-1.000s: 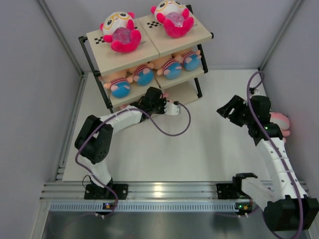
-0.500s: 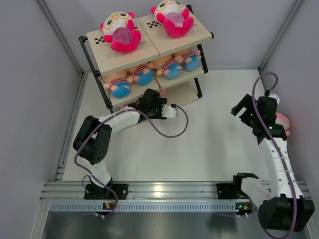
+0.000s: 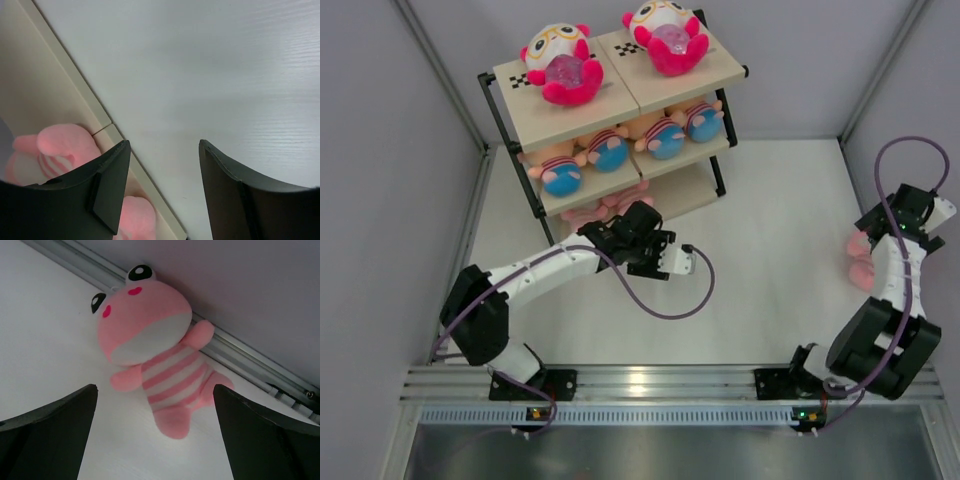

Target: Place and organize the stuffed toys onto the shelf

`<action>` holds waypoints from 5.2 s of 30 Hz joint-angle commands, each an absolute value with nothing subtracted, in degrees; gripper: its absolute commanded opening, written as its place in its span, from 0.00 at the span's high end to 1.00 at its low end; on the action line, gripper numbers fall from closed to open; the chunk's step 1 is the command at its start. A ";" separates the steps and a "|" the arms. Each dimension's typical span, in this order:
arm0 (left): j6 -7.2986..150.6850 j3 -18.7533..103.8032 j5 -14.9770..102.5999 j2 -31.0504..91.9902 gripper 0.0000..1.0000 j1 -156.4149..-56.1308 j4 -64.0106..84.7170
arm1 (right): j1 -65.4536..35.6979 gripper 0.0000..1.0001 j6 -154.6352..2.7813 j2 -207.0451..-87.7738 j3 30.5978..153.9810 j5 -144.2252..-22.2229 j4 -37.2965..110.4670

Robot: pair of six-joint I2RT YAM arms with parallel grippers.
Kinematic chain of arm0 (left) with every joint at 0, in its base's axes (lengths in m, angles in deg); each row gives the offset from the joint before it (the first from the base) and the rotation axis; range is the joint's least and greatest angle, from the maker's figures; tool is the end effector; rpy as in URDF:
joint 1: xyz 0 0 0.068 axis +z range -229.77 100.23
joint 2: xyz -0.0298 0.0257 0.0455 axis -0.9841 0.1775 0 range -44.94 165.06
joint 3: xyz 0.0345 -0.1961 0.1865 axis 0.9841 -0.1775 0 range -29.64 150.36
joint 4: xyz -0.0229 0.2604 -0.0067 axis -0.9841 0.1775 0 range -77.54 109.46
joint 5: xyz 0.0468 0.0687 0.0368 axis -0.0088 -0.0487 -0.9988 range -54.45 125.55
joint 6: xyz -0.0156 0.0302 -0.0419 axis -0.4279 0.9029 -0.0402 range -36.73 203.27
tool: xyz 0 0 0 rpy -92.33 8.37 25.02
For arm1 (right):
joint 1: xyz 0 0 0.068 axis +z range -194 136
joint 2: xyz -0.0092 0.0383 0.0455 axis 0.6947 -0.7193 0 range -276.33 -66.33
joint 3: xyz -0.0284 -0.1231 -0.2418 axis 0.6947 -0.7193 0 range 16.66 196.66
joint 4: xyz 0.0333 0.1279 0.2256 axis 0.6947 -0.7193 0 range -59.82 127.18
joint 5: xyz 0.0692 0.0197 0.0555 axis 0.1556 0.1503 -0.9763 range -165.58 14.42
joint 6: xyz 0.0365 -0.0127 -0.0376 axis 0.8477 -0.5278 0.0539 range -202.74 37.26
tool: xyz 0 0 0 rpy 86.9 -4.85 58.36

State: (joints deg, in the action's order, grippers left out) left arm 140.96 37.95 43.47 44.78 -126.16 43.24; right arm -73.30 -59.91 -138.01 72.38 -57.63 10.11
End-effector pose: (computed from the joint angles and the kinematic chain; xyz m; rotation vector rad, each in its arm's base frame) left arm 0.2270 -0.2454 0.2537 1.9931 1.4820 -0.0891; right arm 0.2283 -0.1406 0.2808 1.1564 2.0036 -0.4205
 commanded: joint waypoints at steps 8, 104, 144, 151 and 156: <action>133.20 38.73 46.53 39.61 0.37 -126.53 51.04 | -77.23 0.03 -66.30 -150.77 78.52 -61.25 25.48; 130.22 61.04 41.43 61.23 1.00 -134.26 29.74 | -41.01 0.22 -40.64 -119.06 66.22 -72.50 13.71; 158.60 60.71 44.43 78.11 0.79 -119.68 7.80 | -45.50 0.22 -46.18 -121.96 64.82 -74.79 13.63; 159.12 57.38 40.91 76.27 0.46 -119.68 3.23 | -45.50 0.22 -46.18 -121.35 64.29 -75.06 13.54; 160.18 52.98 40.47 73.37 0.32 -120.20 3.23 | -45.50 0.22 -46.27 -120.38 64.03 -75.32 13.36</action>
